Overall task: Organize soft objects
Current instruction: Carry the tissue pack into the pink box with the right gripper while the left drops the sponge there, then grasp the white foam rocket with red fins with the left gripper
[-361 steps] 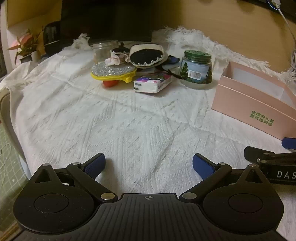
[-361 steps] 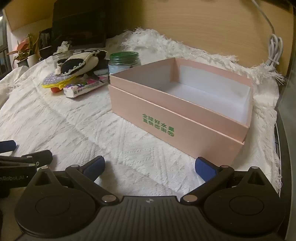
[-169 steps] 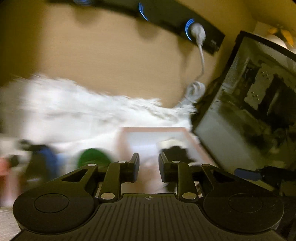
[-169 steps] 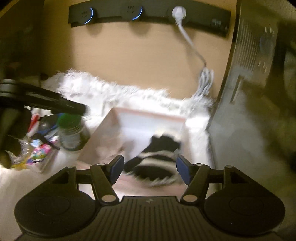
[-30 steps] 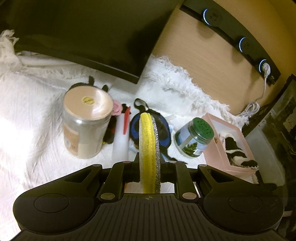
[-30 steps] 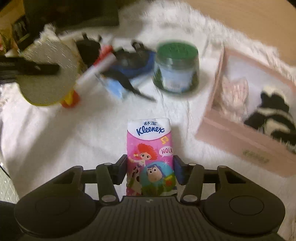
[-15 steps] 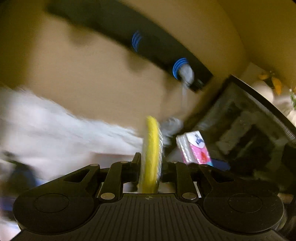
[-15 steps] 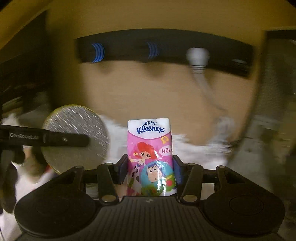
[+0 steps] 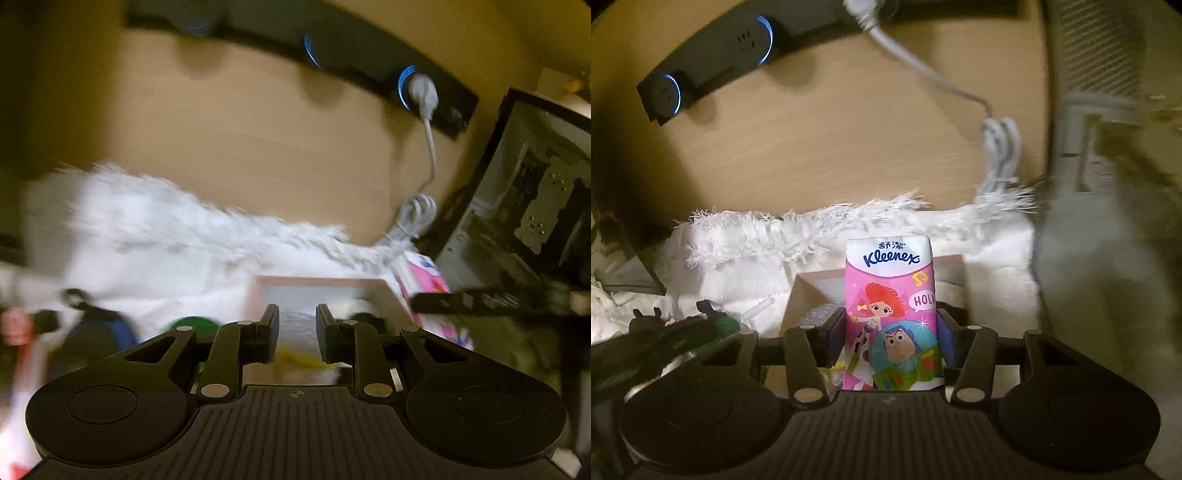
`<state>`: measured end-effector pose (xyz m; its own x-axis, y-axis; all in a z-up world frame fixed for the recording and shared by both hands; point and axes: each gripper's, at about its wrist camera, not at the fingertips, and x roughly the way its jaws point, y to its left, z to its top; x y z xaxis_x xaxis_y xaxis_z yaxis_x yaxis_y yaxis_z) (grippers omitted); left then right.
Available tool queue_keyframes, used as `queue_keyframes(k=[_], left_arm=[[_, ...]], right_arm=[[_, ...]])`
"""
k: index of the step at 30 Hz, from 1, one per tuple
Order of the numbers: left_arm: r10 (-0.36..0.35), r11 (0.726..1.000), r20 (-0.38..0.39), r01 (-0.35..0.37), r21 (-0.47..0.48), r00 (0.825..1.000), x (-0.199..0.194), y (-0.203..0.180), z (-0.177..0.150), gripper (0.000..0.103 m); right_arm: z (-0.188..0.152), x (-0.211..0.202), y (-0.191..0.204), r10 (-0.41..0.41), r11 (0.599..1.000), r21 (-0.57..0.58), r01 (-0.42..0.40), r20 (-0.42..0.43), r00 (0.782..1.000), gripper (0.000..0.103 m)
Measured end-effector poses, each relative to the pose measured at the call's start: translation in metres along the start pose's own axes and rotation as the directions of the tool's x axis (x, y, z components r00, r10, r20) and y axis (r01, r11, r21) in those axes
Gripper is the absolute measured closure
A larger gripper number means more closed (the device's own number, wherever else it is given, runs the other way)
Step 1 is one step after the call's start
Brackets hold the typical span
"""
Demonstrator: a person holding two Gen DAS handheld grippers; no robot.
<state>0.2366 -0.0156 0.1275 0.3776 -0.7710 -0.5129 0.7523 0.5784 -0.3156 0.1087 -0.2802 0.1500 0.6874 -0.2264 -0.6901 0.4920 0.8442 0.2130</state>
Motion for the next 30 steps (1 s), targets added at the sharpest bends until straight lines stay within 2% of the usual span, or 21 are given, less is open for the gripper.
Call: queue_keyframes(k=[3,5,7,9,10,13,16,19,22,26,30], left_arm=[[0.089,0.996,0.061,-0.090,0.010,0.994,-0.035,0.011,-0.019,0.079],[0.190,0.981,0.082,-0.192,0.015,0.978,-0.056,0.025,-0.039,0.079],[0.302,0.952,0.081,-0.305,0.026,0.950,-0.072,0.042,-0.057,0.079],[0.417,0.907,0.056,-0.419,0.030,0.907,-0.084,0.065,-0.074,0.079],[0.453,0.891,0.025,-0.454,0.007,0.891,-0.088,0.080,-0.081,0.079],[0.468,0.881,-0.030,-0.469,-0.062,0.883,-0.093,0.110,-0.090,0.079],[0.488,0.872,-0.039,-0.489,-0.016,0.872,-0.078,0.118,-0.084,0.079],[0.477,0.879,-0.056,-0.477,0.016,0.877,-0.060,0.123,-0.079,0.079],[0.515,0.857,-0.102,-0.510,0.069,0.851,-0.039,0.125,-0.077,0.078],[0.522,0.853,-0.123,-0.515,0.085,0.844,-0.020,0.131,-0.072,0.068],[0.527,0.850,-0.140,-0.518,0.099,0.838,-0.006,0.138,-0.070,0.068]], right_arm=[[0.000,0.029,0.008,-0.004,1.000,0.023,0.003,0.007,1.000,0.049],[-0.003,0.050,0.010,-0.032,0.999,0.017,0.033,-0.036,0.999,0.047],[-0.009,0.062,0.009,-0.040,0.999,0.014,0.041,-0.073,0.997,0.047],[-0.017,0.065,0.008,-0.054,0.998,0.012,0.055,-0.085,0.995,0.047],[-0.020,0.062,0.009,-0.068,0.998,-0.003,0.068,-0.077,0.995,0.047],[-0.029,0.043,0.024,-0.114,0.989,-0.093,0.113,-0.003,0.994,0.047],[-0.041,0.018,0.044,-0.117,0.978,-0.163,0.131,0.094,0.989,0.040],[-0.055,-0.003,0.062,-0.073,0.971,-0.215,0.102,0.136,0.988,0.037],[-0.073,-0.013,0.075,-0.002,0.971,-0.239,0.023,0.085,0.996,0.037],[-0.099,-0.014,0.090,0.045,0.961,-0.274,-0.041,0.008,0.999,0.037],[-0.120,-0.013,0.101,0.065,0.946,-0.314,-0.078,-0.052,0.997,0.037]])
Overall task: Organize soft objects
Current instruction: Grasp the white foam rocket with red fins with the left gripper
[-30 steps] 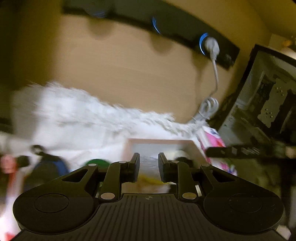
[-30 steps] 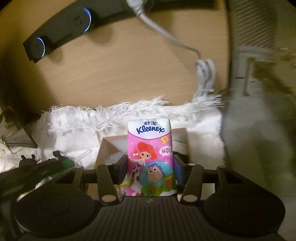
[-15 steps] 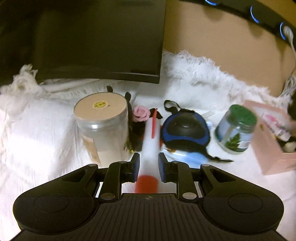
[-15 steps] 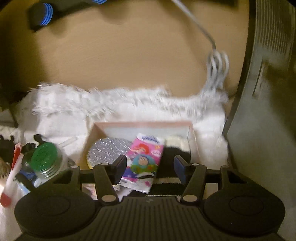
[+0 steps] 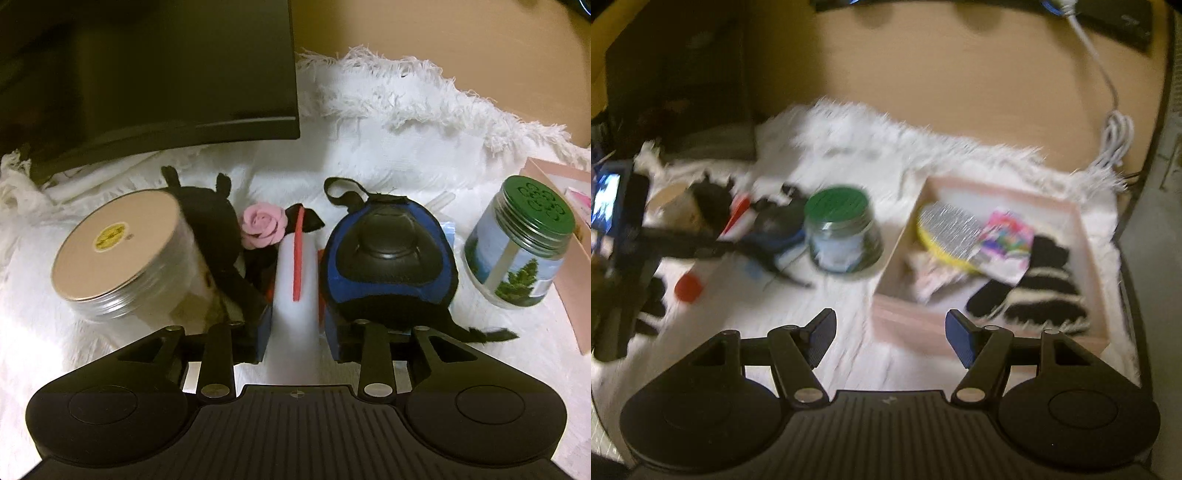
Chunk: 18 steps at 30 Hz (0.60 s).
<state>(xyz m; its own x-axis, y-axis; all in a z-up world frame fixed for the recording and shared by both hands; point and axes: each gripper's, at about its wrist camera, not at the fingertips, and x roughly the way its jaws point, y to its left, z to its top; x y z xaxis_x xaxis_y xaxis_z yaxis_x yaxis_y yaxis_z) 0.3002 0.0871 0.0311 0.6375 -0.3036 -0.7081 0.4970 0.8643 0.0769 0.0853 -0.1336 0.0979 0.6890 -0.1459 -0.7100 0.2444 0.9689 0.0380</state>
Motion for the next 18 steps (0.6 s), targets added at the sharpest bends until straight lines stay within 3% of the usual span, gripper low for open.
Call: queue_keyframes(k=[8,18], left_arm=[[-0.030,0.999,-0.015,0.031,0.028,0.999,-0.001,0.006,-0.002,0.071],[-0.133,0.988,-0.059,0.128,-0.087,0.989,-0.041,0.034,-0.031,0.070]], right_arm=[[-0.004,0.004,0.017,0.016,0.999,-0.034,-0.017,-0.024,1.000,0.037],[0.013,0.016,0.050,0.065,0.994,-0.090,-0.067,-0.031,0.997,0.037]])
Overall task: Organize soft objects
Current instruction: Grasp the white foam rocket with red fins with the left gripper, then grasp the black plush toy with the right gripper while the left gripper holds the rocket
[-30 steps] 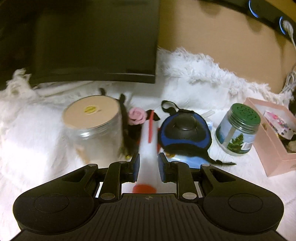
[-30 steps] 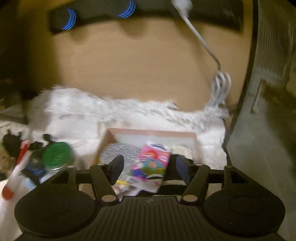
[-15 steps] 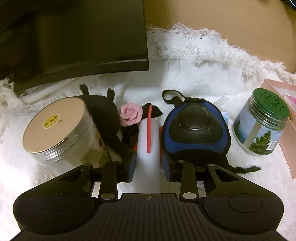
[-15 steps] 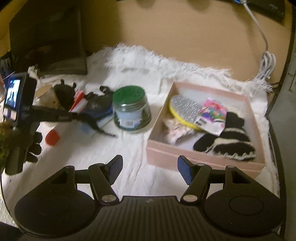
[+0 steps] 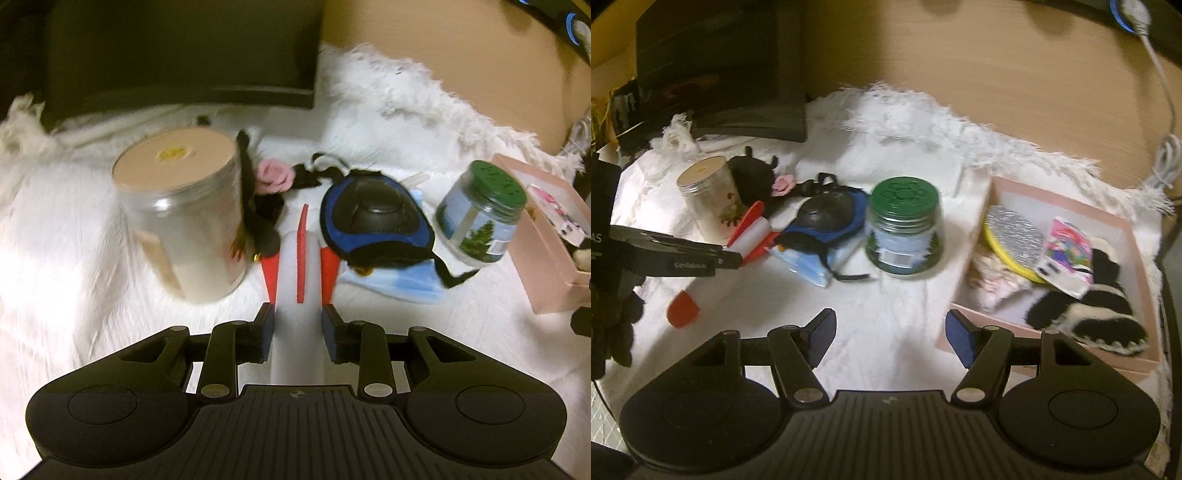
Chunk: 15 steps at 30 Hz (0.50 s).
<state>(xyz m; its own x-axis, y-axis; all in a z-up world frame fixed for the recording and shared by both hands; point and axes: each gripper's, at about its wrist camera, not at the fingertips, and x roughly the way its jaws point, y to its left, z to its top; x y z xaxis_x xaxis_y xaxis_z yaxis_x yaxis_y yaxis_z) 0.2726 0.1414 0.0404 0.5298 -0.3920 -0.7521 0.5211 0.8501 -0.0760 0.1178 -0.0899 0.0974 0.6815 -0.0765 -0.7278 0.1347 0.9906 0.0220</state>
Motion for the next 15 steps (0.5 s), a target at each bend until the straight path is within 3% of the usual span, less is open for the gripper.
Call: queue_keyframes(k=[3,8,12,15], left_arm=[[-0.011,1.000,-0.043,0.010,-0.021,0.999,0.012,0.004,0.001,0.070],[-0.058,0.998,-0.015,0.058,-0.016,0.998,0.003,0.006,-0.003,0.071],[-0.101,0.994,0.009,0.101,-0.047,0.995,-0.019,0.023,-0.013,0.071],[-0.130,0.988,0.038,0.132,-0.075,0.991,-0.039,0.041,-0.021,0.071]], right_arm=[[0.008,0.008,0.011,0.012,0.999,-0.036,-0.012,-0.010,1.000,0.037],[0.039,0.017,0.027,0.106,0.992,-0.071,-0.106,-0.002,0.994,0.037],[0.088,0.046,0.037,0.266,0.962,0.080,-0.261,-0.062,0.962,0.037],[0.126,0.076,0.056,0.353,0.922,0.201,-0.331,-0.083,0.932,0.037]])
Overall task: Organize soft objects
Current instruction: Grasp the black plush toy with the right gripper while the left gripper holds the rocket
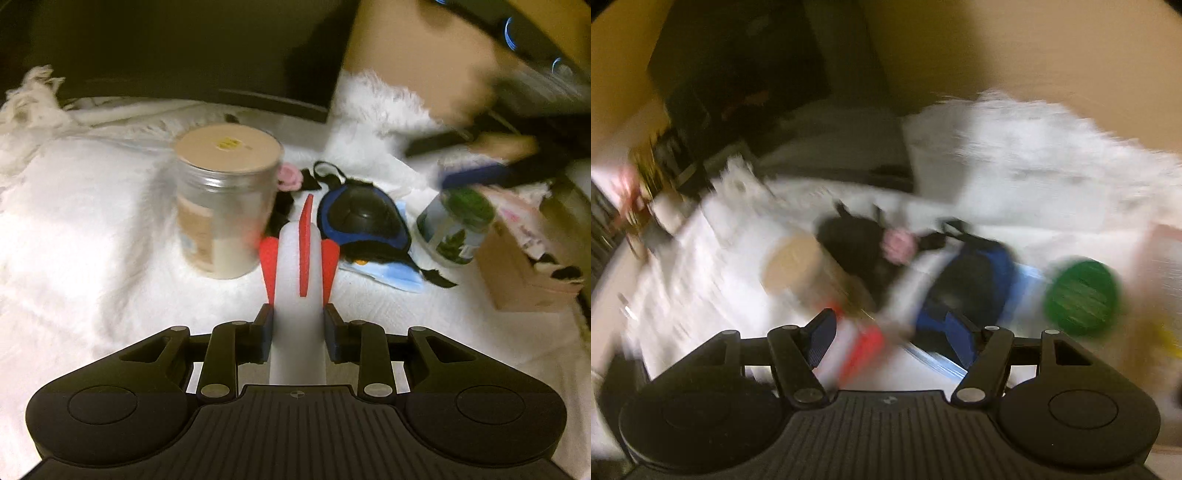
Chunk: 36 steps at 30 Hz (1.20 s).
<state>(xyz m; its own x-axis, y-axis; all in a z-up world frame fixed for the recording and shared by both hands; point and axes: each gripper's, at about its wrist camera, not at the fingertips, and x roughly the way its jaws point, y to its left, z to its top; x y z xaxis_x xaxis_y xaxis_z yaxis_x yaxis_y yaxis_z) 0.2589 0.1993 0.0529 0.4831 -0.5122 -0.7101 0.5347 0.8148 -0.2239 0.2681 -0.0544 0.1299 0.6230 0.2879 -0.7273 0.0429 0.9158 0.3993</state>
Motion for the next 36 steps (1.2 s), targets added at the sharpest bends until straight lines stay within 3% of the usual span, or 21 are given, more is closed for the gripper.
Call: queue_keyframes(k=[7,11,14,17,21,27,36], left_arm=[[-0.056,0.998,0.069,0.059,-0.032,0.996,-0.051,0.032,-0.002,0.071],[-0.037,0.997,0.140,0.046,-0.062,0.989,-0.083,0.057,0.004,0.071],[-0.007,0.993,0.183,0.029,-0.115,0.983,-0.097,0.083,0.011,0.071],[0.026,0.984,0.193,0.009,-0.177,0.981,-0.097,0.106,0.016,0.071],[0.047,0.971,0.184,-0.001,-0.240,0.982,-0.095,0.125,0.020,0.071],[0.032,0.969,0.170,0.011,-0.246,0.985,-0.088,0.127,0.023,0.071],[0.050,0.978,0.199,-0.008,-0.206,0.979,-0.083,0.119,0.054,0.071]], right_arm=[[0.069,0.107,0.038,0.028,0.983,0.185,-0.008,-0.106,0.994,0.036],[0.080,0.149,0.048,-0.010,0.976,0.211,0.047,-0.173,0.985,0.036],[0.080,0.170,0.052,-0.100,0.973,0.189,0.135,-0.184,0.978,0.026],[0.078,0.186,0.048,-0.076,0.973,0.198,0.121,-0.219,0.973,0.020],[0.080,0.187,0.038,-0.038,0.974,0.209,0.084,-0.213,0.976,0.020],[0.074,0.167,0.025,0.014,0.970,0.243,0.025,-0.155,0.988,0.030],[0.076,0.062,0.027,0.097,0.979,0.180,-0.100,0.027,0.995,0.032]])
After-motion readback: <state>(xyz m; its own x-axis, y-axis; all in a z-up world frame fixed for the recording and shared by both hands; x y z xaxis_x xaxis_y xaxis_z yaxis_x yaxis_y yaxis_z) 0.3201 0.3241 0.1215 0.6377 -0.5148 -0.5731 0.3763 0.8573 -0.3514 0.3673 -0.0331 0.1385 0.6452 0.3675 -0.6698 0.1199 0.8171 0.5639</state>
